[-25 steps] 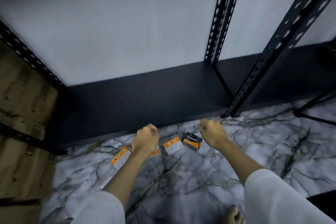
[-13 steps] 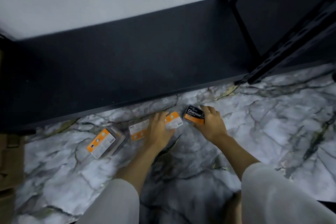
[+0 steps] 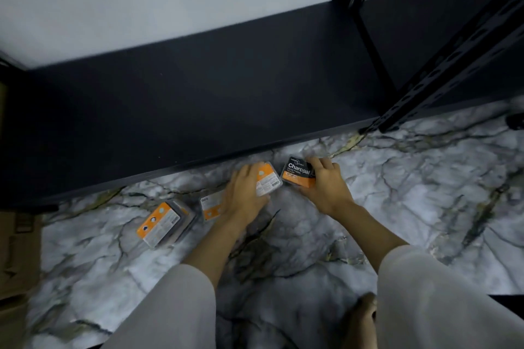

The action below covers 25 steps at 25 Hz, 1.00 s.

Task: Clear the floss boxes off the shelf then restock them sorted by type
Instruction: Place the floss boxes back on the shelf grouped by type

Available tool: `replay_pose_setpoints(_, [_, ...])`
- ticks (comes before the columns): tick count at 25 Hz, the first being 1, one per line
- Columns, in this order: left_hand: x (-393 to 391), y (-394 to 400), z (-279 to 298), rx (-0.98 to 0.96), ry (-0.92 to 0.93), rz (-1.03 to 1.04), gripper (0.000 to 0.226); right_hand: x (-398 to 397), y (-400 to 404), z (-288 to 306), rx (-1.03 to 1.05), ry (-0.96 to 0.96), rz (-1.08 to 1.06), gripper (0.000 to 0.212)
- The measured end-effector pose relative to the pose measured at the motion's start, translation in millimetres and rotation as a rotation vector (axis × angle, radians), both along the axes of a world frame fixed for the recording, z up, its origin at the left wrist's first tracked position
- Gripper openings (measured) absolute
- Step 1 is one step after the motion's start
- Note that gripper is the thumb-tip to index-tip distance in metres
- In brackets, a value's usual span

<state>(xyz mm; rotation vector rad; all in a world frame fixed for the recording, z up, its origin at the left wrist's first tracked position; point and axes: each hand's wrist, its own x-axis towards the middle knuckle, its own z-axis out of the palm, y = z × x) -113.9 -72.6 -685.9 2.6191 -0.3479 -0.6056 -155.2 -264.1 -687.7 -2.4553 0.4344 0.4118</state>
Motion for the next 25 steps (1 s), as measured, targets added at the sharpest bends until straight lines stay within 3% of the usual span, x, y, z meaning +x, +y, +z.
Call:
replay_pose_setpoints(10, [-19,41,233,-0.097,-0.307,0.112,0.074,-14,13,224,-0.046,-0.387,0.097,0.076])
replay_pose_setpoints(16, [-56,81,381,-0.166,-0.591,0.091,0.073,-45,35,370,-0.115,-0.627,0.167,0.074])
replay_pose_setpoints(25, [-59,112,541,-0.244,-0.938,0.103,0.075,-38,52,529,-0.162,-0.946,0.193,0.075])
